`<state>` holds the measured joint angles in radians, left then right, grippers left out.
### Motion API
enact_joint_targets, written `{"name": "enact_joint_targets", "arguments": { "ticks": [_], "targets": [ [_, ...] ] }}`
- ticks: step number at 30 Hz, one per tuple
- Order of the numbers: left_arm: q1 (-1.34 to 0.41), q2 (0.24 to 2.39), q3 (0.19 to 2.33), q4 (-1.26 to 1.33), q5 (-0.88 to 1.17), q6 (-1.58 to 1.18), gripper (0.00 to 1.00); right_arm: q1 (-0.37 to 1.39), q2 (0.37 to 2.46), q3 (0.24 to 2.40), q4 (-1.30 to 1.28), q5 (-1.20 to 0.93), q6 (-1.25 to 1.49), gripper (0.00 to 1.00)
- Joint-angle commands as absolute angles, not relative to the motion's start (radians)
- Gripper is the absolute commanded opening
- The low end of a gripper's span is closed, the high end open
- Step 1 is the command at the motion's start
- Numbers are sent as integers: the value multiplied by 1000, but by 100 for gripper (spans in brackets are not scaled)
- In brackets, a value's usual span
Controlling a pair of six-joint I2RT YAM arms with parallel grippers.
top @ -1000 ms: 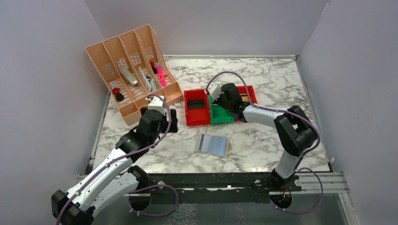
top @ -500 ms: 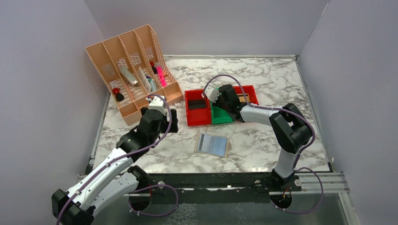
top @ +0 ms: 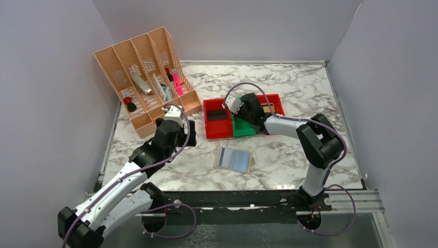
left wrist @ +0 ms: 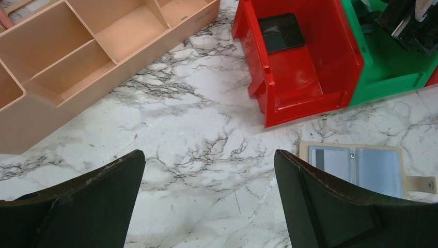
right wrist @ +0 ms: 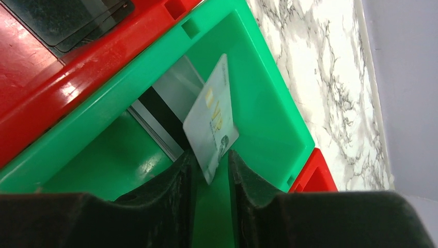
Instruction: Take the credit cards out of the card holder
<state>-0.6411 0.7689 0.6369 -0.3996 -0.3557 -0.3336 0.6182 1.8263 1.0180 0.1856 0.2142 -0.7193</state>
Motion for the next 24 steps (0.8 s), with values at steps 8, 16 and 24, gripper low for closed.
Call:
{"name": "enact_joint_targets", "arguments": {
  "ticks": [8,16,24],
  "targets": [
    [-632,784,630,-403,-336,-342,99,621,1834,1022,162,154,-689,48],
    [-629,794,630,-403,-332,-342,99,621,1785,1017,203,182,-588,51],
    [-626,800,631,-403,-330,-344,99,621,1695,1073,-21,104,27,43]
  ]
}}
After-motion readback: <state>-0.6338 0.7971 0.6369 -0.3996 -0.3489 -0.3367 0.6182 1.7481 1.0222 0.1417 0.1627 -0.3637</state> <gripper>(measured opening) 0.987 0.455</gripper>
